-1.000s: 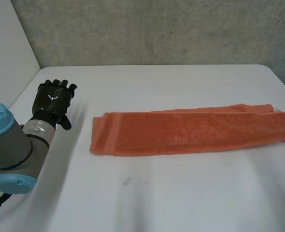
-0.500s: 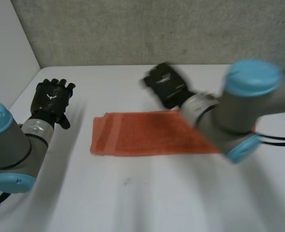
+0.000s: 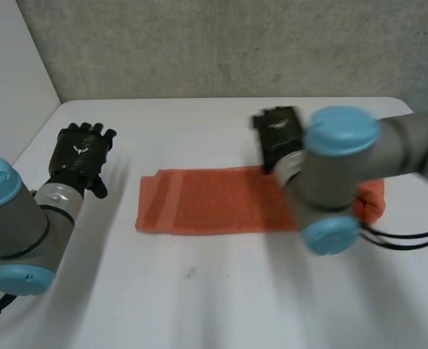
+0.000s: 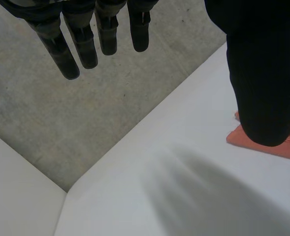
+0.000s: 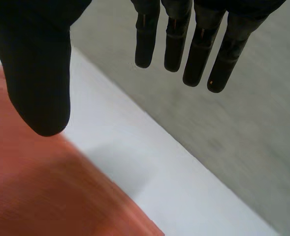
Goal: Fold the laundry
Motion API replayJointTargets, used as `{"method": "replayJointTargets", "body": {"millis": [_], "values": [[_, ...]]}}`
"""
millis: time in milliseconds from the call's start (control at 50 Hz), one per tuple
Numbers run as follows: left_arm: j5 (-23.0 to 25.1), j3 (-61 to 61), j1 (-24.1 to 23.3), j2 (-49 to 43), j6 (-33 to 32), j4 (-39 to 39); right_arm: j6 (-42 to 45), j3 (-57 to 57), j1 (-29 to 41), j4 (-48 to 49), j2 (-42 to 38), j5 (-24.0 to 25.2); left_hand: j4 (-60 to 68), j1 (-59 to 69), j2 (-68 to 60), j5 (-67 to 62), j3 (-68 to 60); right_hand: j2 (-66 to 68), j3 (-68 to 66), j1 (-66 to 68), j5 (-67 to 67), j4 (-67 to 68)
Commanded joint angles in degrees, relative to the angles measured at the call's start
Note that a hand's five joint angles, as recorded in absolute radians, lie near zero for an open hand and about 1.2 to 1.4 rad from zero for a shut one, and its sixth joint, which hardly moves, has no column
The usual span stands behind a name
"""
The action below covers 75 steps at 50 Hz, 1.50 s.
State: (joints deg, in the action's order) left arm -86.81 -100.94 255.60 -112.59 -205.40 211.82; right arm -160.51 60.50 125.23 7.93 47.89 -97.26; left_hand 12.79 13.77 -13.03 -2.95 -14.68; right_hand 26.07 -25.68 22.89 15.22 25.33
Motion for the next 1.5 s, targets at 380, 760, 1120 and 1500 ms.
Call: {"method": "replayJointTargets", "body": {"millis": [380,760,1120,1500], "values": [[0.07,-0.31,-0.81,-0.09,0.0,0.0,-14.75,-1.35,-19.32,-6.96,-7.63,6.11,-1.56,-2.55,1.81,1.72,3.45,14.96,-15.35,18.14,15.81,15.7],[-0.02,-0.31,-0.81,-0.09,-0.09,0.09,-14.04,-7.94,-19.76,-6.79,-9.58,8.22,-1.56,-2.55,1.81,1.72,3.45,53.93,-54.32,57.11,54.78,54.67],[-1.78,-0.23,-0.19,1.05,0.0,0.09,-18.7,-12.43,4.75,-1.6,-5.43,17.27,-1.56,-2.55,1.81,1.72,3.45,53.93,-54.32,57.11,54.78,54.67],[-1.87,-0.93,-1.59,1.14,0.0,0.0,-13.43,-11.47,10.74,-4.76,-7.74,12.71,-1.73,-2.72,1.98,1.89,3.62,-4.87,4.48,-1.7,-4.02,-4.13]]}}
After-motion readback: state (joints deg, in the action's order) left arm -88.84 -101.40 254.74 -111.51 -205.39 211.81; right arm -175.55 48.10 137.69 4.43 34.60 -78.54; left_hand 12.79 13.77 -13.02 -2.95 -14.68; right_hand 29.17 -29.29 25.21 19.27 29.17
